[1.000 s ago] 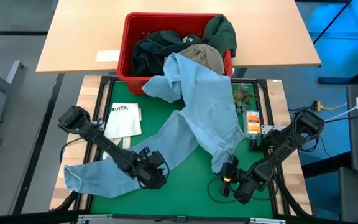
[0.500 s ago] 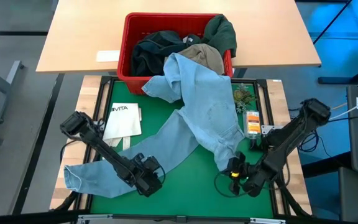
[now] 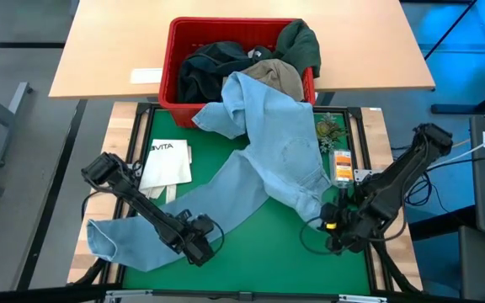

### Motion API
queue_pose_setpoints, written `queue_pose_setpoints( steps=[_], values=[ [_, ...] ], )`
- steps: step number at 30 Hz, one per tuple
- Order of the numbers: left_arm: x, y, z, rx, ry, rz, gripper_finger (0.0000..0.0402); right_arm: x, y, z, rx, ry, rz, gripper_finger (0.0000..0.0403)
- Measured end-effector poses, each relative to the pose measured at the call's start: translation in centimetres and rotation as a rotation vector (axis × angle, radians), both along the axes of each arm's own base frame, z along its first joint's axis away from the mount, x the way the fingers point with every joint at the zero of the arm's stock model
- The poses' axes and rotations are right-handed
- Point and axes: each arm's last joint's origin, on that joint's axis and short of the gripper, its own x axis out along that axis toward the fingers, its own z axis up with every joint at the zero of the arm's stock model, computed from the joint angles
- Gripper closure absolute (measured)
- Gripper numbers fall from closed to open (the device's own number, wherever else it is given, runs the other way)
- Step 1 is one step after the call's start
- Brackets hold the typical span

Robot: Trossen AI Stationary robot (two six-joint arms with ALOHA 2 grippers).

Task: Fold Laundry from Bin
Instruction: Remove the light blue jeans from the red bin

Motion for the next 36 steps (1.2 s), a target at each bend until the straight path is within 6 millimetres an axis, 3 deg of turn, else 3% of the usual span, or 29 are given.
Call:
queue_pose_setpoints(
  steps=[9, 19, 30, 36],
  values=[
    [-0.7, -0.5, -0.1, -0.184, 0.187, -0.188, 0.0261, -1.6, -0.8, 1.2, 0.116, 0.046, -0.038, 0.04],
    [-1.0, -0.8, -0.2, -0.278, 0.255, -0.339, 0.0265, -3.1, -1.0, 4.6, 0.309, 0.179, 0.066, 0.0401],
    [-1.4, -1.3, -0.2, -0.354, 0.301, -0.379, 0.0315, -4.9, -1.0, 4.4, 0.482, 0.505, 0.17, 0.0399],
    [-1.7, -1.7, -0.2, -0.35, 0.301, -0.395, 0.0334, -5.1, -0.7, 4.6, 0.577, 0.578, 0.216, 0.0398]
  ],
)
